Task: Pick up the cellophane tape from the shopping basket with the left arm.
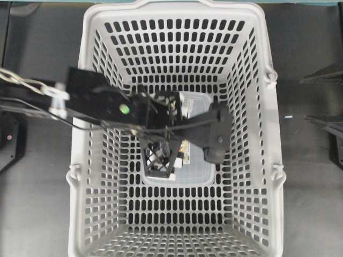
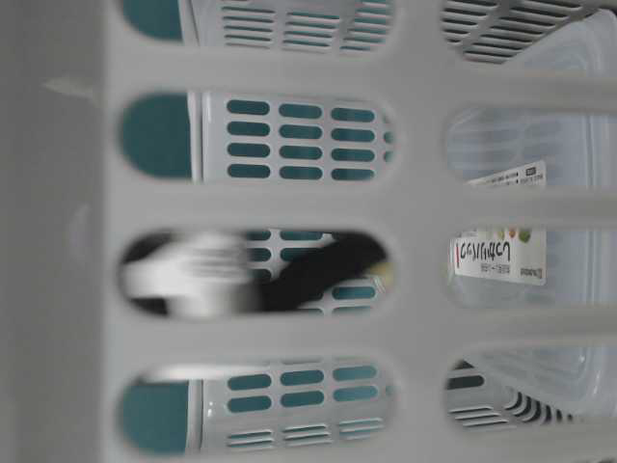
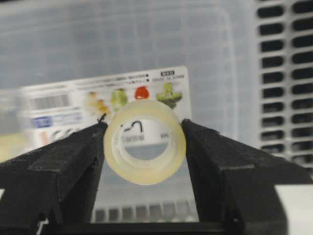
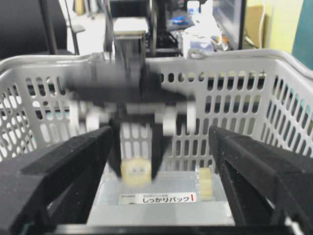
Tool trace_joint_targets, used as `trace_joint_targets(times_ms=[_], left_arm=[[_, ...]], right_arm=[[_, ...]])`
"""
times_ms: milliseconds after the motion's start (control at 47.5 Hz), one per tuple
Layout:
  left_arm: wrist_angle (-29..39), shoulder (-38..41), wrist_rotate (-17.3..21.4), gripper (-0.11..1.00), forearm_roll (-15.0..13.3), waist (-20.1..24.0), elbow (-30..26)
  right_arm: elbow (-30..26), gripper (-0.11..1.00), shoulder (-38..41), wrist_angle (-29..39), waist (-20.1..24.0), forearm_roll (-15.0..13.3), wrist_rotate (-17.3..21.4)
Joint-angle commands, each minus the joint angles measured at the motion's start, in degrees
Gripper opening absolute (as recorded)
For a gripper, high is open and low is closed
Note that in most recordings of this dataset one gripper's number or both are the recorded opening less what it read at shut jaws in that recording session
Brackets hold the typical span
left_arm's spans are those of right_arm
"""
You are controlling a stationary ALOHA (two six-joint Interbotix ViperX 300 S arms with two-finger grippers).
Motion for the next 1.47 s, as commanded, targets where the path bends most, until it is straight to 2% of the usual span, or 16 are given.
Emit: trace_joint_targets(times_ms=[0,211,379,1454], left_arm=[[6.68,-3.43,0.09,0.5,0.09,-0.35,-7.47],[20.48,-3.52,-0.09,0.5,0.09,-0.97,-21.62],[25.93,-0.35,0.0,0.5,0.09,-1.23,-27.77],[25.14,2.02,0.09,0.5,0.18,-1.05,-28.21]], right_arm=[[-0.53,0.76,0.35,-0.62,-0.09,0.0,0.0],[-0.53,0.76,0.35,-0.62,-0.09,0.0,-0.09],[-0.62,0.76,0.35,-0.7,-0.09,0.0,0.0],[-0.35,0.76,0.26,-0.7,-0.09,0.0,0.0]])
